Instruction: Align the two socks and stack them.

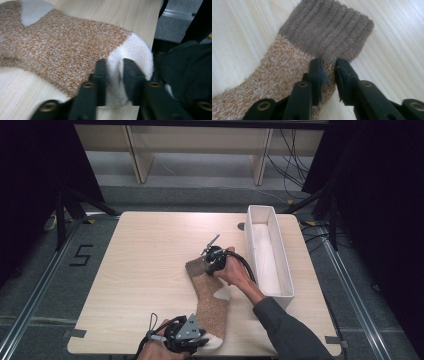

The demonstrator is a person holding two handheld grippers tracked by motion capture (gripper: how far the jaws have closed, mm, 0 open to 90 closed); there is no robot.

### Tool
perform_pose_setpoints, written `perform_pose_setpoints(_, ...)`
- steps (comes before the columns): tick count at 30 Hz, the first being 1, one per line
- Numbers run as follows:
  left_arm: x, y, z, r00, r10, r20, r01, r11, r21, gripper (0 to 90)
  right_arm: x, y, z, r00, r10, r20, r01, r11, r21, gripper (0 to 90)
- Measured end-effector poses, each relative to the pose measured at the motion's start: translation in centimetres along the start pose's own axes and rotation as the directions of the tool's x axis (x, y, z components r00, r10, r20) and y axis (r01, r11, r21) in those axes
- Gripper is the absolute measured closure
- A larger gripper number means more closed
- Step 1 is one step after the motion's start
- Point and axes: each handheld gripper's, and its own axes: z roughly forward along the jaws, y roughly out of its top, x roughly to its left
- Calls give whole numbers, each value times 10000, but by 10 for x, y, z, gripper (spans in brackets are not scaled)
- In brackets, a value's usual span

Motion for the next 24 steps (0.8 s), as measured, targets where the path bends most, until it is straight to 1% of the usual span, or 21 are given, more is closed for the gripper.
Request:
perform_pose_setpoints(1, 2, 0, -4, 9999, -129, 3, 129, 9998, -141, 617, 0, 0, -2, 10000, 45, 18, -45, 9999, -133, 716)
perform_pose_setpoints(3, 6, 0, -11, 9987, -506, -63, 502, 9974, -526, 603, -1, 0, -11, 9994, 322, -101, -326, 9983, -488, 720)
perform_pose_setpoints(5, 11, -2, -17, 9969, -740, -268, 720, 9949, -707, 608, -3, 0, -21, 9993, 316, -194, -328, 9972, -671, 759)
perform_pose_setpoints(6, 14, -2, -18, 9966, -769, -297, 745, 9944, -751, 617, -4, -1, -25, 9993, 259, -280, -280, 9965, -789, 777)
perform_pose_setpoints(7, 15, -3, -18, 9947, -954, -382, 914, 9912, -956, 637, -3, -2, -30, 9991, 230, -359, -259, 9964, -813, 790)
perform_pose_setpoints(8, 15, -2, -17, 9950, -918, -405, 878, 9919, -917, 666, 0, -4, -33, 9990, 160, -419, -190, 9971, -741, 798)
perform_pose_setpoints(9, 14, -2, -14, 9958, -862, -322, 828, 9919, -958, 700, 3, -6, -35, 9992, -37, -403, 12, 9980, -632, 807)
perform_pose_setpoints(10, 13, 0, -11, 9971, -691, -326, 663, 9945, -812, 726, 6, -8, -36, 9989, -214, -411, 195, 9987, -471, 816)
perform_pose_setpoints(11, 12, 1, -6, 9975, -653, -259, 628, 9943, -866, 762, 10, -10, -37, 9988, -351, -343, 340, 9989, -335, 823)
perform_pose_setpoints(12, 12, 3, -3, 9981, -545, -284, 521, 9956, -776, 799, 13, -12, -37, 9981, -482, -379, 473, 9986, -247, 828)
perform_pose_setpoints(13, 11, 4, 2, 9981, -545, -275, 523, 9958, -755, 823, 16, -15, -36, 9978, -511, -415, 504, 9985, -192, 833)
perform_pose_setpoints(14, 11, 5, 5, 9984, -545, -169, 532, 9964, -653, 832, 18, -18, -34, 9974, -509, -505, 506, 9987, -73, 836)
perform_pose_setpoints(15, 11, 6, 8, 9989, -453, -112, 446, 9974, -563, 841, 19, -21, -32, 9961, -662, -578, 667, 9977, 74, 841)
perform_pose_setpoints(16, 10, 6, 11, 9993, -338, -143, 332, 9986, -402, 853, 22, -24, -29, 9958, -656, -636, 672, 9975, 225, 843)
perform_pose_setpoints(17, 9, 5, 15, 9996, -249, -140, 245, 9992, -301, 866, 23, -26, -27, 9951, -753, -642, 780, 9962, 396, 846)
perform_pose_setpoints(18, 10, 4, 16, 9999, -105, -107, 105, 9999, -53, 876, 25, -28, -25, 9947, -829, -609, 858, 9952, 468, 848)
perform_pose_setpoints(19, 11, 2, 18, 9998, -151, -130, 151, 9999, 17, 886, 26, -30, -23, 9947, -871, -546, 900, 9945, 533, 851)
perform_pose_setpoints(20, 12, 0, 19, 9998, -3, -196, 8, 9997, 258, 892, 27, -31, -21, 9951, -836, -525, 870, 9940, 662, 852)
perform_pose_setpoints(21, 13, -2, 20, 9998, -64, -204, 70, 9995, 315, 894, 28, -33, -19, 9948, -896, -489, 931, 9928, 748, 856)
perform_pose_setpoints(22, 13, -4, 21, 9994, -289, -166, 292, 9995, 144, 895, 30, -34, -16, 9944, -959, -434, 993, 9915, 845, 859)
perform_pose_setpoints(24, 15, -5, 20, 9994, -317, -136, 320, 9993, 174, 895, 33, -36, -10, 9937, -1089, -259, 1112, 9868, 1175, 863)
